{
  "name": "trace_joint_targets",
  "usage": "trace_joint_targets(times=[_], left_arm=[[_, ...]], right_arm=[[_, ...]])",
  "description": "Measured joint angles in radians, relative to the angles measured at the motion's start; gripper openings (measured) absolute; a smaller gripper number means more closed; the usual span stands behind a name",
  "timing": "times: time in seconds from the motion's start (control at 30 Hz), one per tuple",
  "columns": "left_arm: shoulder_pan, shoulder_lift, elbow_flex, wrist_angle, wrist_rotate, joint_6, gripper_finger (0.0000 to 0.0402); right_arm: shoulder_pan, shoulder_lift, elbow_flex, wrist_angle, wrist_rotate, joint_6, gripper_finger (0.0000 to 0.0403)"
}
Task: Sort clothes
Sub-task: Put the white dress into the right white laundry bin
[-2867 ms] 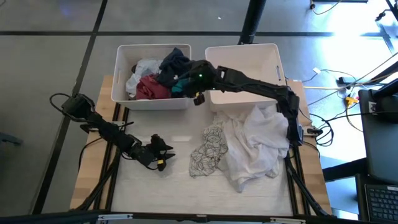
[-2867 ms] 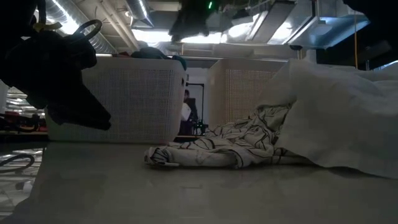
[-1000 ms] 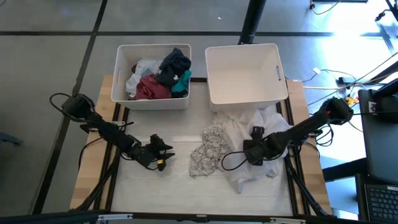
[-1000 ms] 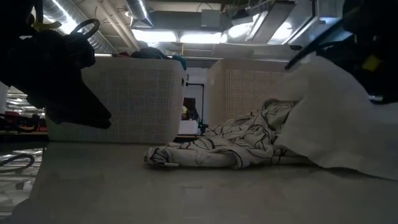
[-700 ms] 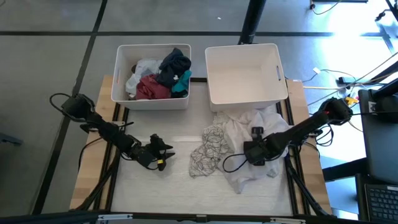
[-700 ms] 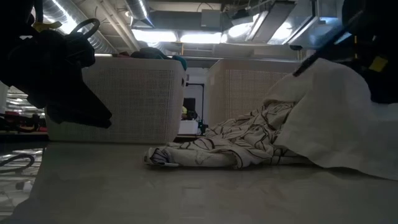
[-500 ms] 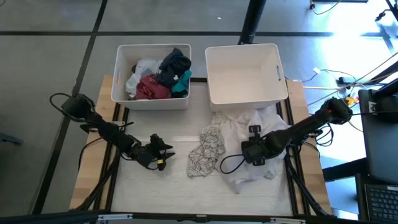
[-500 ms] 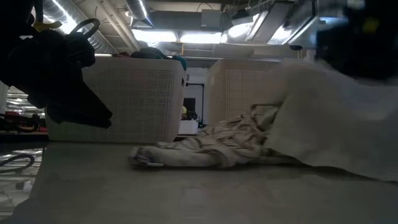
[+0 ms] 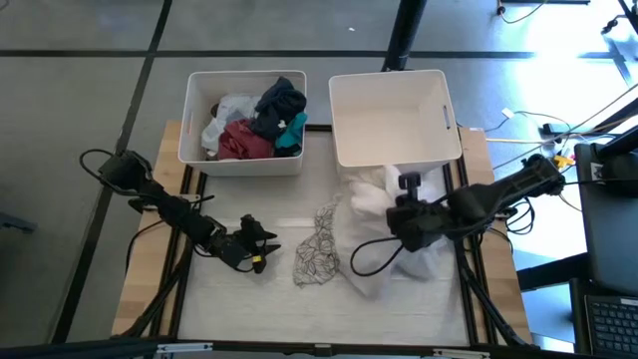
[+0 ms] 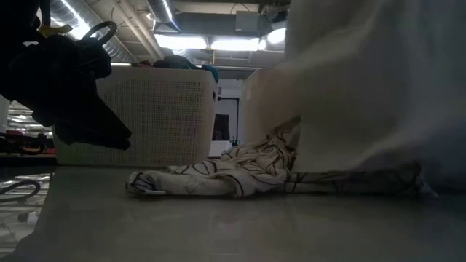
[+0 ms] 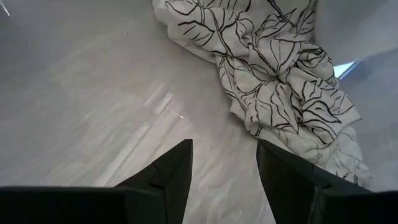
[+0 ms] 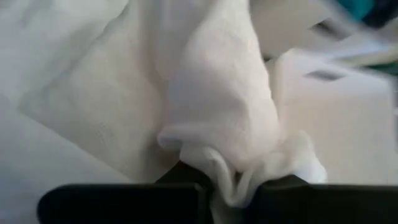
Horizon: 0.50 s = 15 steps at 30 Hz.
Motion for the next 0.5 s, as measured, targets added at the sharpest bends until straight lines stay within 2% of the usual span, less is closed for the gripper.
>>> trace_joint_targets(times=[0.1,0.37,0.5], left_arm=[[0.0,0.0,0.0,0.0,0.0,0.0,0.0169],[0.0,0.0,0.0,0.0,0.0,-0.002,0.0169],[0.0,0.0,0.0,0.0,0.0,-0.002,0.0169]], right_arm=[[0.0,0.0,0.085,0.003,0.073,-0.078,0.003],[0.0,-0.001,0.292,0.022,0.352,-0.267,0.0026],[-0.014,-0.001,0.374,0.115,0.427,-0.43,0.0025]])
